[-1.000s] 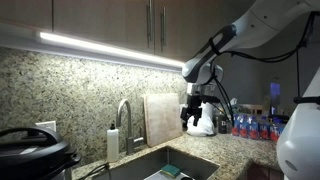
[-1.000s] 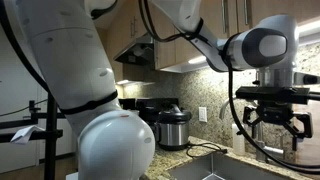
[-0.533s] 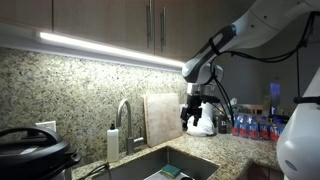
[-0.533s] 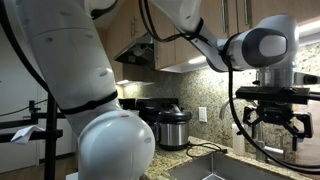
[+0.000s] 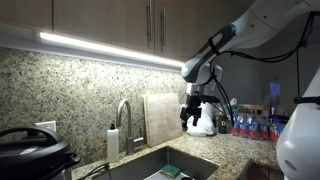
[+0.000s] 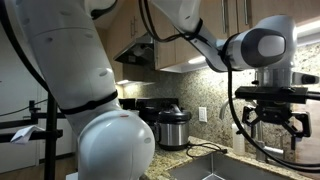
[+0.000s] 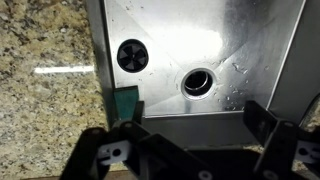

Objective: Uncover the cooker

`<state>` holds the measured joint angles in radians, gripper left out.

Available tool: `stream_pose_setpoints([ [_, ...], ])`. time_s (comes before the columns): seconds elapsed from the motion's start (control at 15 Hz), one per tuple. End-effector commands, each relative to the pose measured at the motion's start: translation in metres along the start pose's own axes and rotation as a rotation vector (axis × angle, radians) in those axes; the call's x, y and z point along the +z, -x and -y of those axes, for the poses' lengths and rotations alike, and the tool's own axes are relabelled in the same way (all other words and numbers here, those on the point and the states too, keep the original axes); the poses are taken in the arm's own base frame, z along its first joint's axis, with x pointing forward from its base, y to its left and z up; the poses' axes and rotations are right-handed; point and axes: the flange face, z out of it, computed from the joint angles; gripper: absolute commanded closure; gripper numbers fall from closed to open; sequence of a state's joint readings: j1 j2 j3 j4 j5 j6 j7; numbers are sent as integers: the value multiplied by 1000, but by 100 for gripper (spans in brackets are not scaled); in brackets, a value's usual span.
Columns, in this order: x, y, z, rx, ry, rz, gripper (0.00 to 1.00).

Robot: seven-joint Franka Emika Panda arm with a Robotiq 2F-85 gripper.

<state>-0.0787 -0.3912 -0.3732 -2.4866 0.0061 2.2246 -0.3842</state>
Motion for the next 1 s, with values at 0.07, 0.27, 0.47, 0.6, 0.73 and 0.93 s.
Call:
stream_pose_setpoints([
  [0.07,2,-11,39,-101,3,-46,0],
  [0.27,9,-8,86,-190,-18,-41,0],
  [0.47,25,5,147,-242,-90,-41,0],
  [0.6,25,5,189,-301,-96,-65,0],
  [0.73,20,2,225,-394,-66,-99,0],
  [0.93,7,-20,288,-511,13,-149,0],
])
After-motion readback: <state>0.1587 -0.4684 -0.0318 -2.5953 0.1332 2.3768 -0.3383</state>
